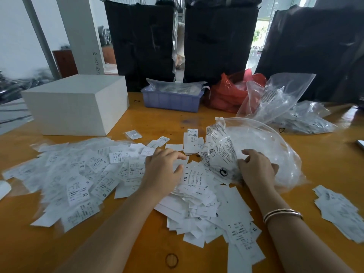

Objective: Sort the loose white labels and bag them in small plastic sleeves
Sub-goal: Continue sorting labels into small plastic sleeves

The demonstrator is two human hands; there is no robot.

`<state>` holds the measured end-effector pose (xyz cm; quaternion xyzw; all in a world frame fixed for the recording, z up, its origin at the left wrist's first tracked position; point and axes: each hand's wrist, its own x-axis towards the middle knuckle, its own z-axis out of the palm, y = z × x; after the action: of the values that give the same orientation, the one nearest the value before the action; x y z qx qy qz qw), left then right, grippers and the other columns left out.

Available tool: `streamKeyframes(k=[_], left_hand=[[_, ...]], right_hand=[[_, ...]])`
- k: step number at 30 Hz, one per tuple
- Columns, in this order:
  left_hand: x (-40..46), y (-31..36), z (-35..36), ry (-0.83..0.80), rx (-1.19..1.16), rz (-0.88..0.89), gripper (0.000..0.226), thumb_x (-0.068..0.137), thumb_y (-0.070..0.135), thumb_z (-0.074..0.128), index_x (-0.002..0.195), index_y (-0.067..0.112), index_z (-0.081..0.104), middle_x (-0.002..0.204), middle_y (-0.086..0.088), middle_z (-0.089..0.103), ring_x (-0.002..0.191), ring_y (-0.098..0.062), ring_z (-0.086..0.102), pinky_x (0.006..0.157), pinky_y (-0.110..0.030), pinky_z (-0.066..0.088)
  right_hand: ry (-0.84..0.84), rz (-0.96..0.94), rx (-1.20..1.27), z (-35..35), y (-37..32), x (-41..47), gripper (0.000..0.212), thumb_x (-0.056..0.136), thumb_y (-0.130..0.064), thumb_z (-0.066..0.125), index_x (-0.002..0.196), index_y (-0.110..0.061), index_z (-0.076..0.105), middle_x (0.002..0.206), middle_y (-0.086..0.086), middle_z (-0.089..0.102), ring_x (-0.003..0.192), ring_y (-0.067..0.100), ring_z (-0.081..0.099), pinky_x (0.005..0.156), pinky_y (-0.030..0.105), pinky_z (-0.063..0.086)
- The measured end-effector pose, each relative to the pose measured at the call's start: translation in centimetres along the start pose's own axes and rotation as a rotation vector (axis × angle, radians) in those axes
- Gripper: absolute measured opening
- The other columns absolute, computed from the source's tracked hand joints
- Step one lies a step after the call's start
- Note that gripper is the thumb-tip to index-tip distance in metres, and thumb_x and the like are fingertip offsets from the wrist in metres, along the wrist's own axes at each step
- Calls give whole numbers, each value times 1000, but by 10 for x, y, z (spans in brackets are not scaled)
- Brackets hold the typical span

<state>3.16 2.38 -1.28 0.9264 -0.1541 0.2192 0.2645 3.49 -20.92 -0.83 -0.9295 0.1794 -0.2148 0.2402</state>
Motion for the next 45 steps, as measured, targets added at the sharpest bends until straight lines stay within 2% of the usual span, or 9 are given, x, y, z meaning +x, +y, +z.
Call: streamKeyframes(k=[8,19,23,27,30,36,38,41,45], left_hand=[[-4,3,1,-70,-24,98,18,91,26,57,106,30,66,117,14,61,111,-3,41,88,-22,19],[-1,2,1,-38,-43,107,15,90,26,59,103,30,67,110,14,63,108,-3,44,89,-26,21],[0,3,0,-30,-83,111,16,92,30,58,106,30,66,108,18,61,110,-4,46,88,-24,20],[-1,11,-6,-106,-377,38,41,87,54,53,122,34,55,111,27,50,113,4,44,97,-24,30],[-2,15,-13,-188,-576,-1,54,80,62,53,129,41,44,123,28,49,115,13,42,89,-2,31],[2,15,-12,-152,-612,-33,2,81,42,64,81,42,63,81,33,64,82,11,58,71,-12,42],[2,13,-10,-102,-665,-41,10,85,28,67,79,36,65,79,24,67,76,5,60,67,-12,47],[3,9,-10,-9,-791,-110,4,87,24,64,83,24,65,84,9,72,82,-5,65,72,-13,51],[4,6,-11,71,-923,-217,5,86,21,66,85,18,61,89,-2,74,90,-17,68,76,-18,52]], right_hand=[[15,34,5,4,5,3,13,94,-26,53,96,-21,64,85,-1,60,65,11,41,88,35,25],[239,-27,71,-1,4,0,24,94,-33,54,103,-20,73,109,-1,63,102,22,45,76,30,12],[348,-296,194,-8,-11,-11,9,89,-23,63,92,-19,70,98,-5,66,96,16,51,78,26,15],[60,-537,536,-9,-38,-39,20,86,-8,65,84,-27,59,79,-16,63,72,-4,55,73,9,38],[-238,-526,709,-8,-49,-52,22,87,-10,63,85,-31,58,72,-11,68,70,-1,62,65,15,51],[-353,-526,715,-10,-48,-52,15,89,-15,61,87,-30,61,77,-15,70,66,-3,63,62,11,48],[-375,-500,721,-7,-48,-52,12,92,-18,57,93,-30,61,76,-12,69,69,-4,62,63,10,48],[-393,-510,491,-1,-48,-49,23,93,-35,49,113,-30,59,83,-19,61,76,-6,57,65,9,45],[-429,-722,-55,10,-44,-43,48,86,-61,46,124,-35,57,105,-18,44,103,6,41,93,26,32]])
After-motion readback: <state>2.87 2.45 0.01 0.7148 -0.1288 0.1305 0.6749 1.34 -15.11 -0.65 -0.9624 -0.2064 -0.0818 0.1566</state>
